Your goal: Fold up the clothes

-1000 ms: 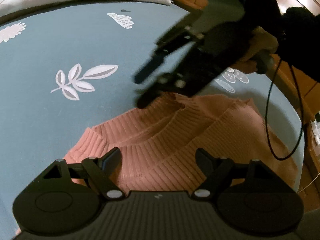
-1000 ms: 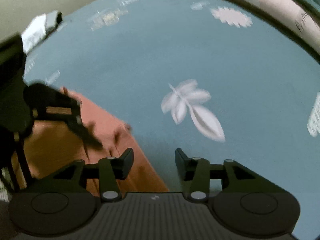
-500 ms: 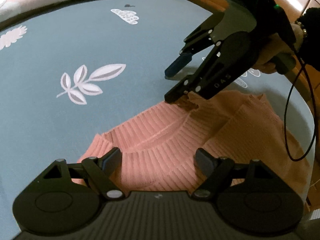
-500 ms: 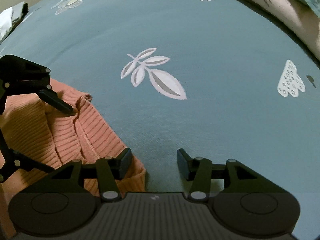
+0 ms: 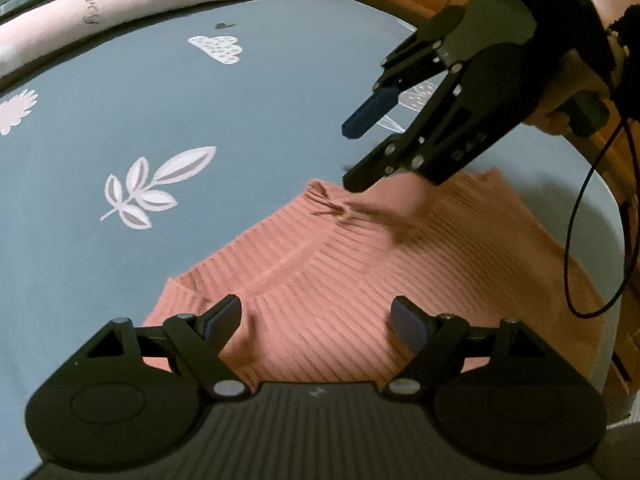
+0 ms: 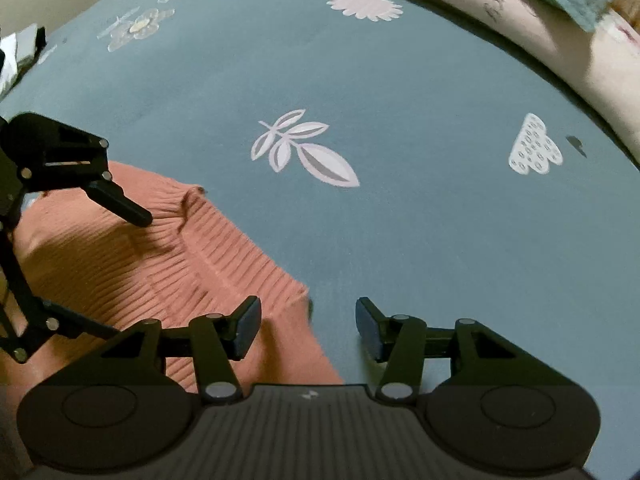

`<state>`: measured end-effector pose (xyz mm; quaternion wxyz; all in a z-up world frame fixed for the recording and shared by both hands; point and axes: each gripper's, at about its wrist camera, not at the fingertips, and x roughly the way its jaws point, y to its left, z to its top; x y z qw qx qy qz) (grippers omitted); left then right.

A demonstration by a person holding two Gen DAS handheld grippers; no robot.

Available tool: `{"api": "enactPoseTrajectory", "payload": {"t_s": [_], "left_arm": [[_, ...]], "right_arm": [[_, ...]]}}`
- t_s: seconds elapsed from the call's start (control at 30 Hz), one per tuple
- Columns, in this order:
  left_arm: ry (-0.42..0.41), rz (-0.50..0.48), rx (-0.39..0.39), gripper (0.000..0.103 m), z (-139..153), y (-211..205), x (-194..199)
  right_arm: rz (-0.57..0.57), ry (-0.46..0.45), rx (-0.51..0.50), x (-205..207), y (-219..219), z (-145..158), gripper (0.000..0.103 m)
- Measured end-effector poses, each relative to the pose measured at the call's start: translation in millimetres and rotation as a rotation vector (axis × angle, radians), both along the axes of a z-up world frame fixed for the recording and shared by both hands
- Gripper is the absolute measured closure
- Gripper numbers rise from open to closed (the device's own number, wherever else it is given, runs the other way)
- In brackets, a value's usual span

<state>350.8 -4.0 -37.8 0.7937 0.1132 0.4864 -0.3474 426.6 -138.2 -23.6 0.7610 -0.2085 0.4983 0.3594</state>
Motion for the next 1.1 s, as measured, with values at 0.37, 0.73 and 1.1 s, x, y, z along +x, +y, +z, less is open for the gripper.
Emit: {"api": "enactPoseTrajectory", "payload": {"t_s": [0.37, 0.73, 1.1], "left_arm": [[0.056, -0.034, 0.048, 0.021, 10.5, -14.4, -67.6], [0.051, 0.041, 0.138, 0.021, -23.5, -13.9, -87.8], [0.035, 0.041, 0.171, 0.021, -8.7, -40.6, -83.1]], "right_arm": [[-0.185, 0.151, 0.086, -105.3, -59.5, 10.5, 0.035], [-0.354, 0.09, 0.114, -139.1, -93.0, -32.3, 0.034], [-0.537, 0.151, 0.161, -118.1, -134.7, -21.8, 0.031]]}}
